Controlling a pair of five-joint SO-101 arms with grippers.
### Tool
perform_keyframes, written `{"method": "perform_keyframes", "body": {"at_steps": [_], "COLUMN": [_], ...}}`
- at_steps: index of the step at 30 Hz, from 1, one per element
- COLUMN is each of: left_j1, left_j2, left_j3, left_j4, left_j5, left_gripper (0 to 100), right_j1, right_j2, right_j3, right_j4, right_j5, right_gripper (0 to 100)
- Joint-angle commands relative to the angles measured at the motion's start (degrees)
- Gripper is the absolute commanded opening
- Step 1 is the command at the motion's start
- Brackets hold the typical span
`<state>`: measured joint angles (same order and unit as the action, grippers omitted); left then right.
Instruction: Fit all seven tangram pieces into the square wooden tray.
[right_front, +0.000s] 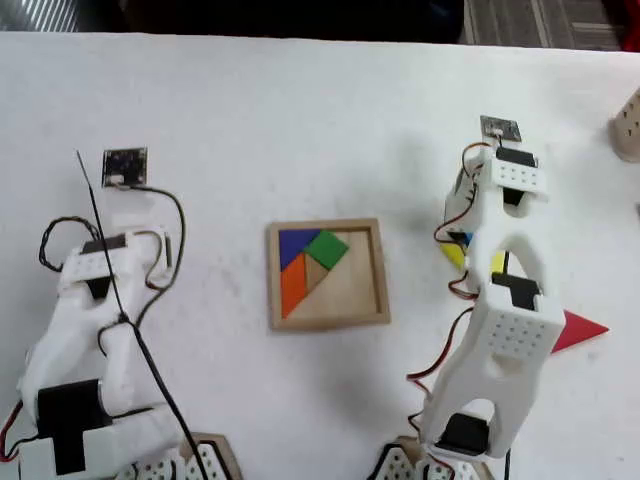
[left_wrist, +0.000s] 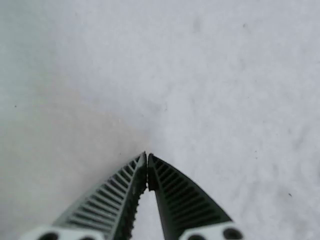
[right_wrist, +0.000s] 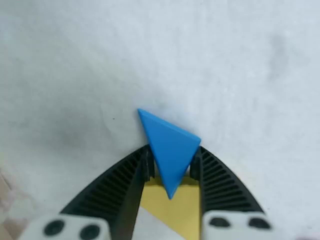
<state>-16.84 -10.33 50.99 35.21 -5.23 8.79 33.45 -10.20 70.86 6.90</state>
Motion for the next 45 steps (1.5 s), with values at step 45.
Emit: {"method": "perform_keyframes", "body": {"at_steps": [45], "left_j1": [1.1], "left_j2": [-0.5], "left_j3": [-3.0], "left_j4": [-1.1], "left_j5": [-0.2], "left_gripper": [3], "right_j1": [-0.8], "right_j2": [-2.0], "right_j3": [-2.5], "right_j4": [-3.7], "right_j5": [-0.4], "right_gripper": [11.5]}}
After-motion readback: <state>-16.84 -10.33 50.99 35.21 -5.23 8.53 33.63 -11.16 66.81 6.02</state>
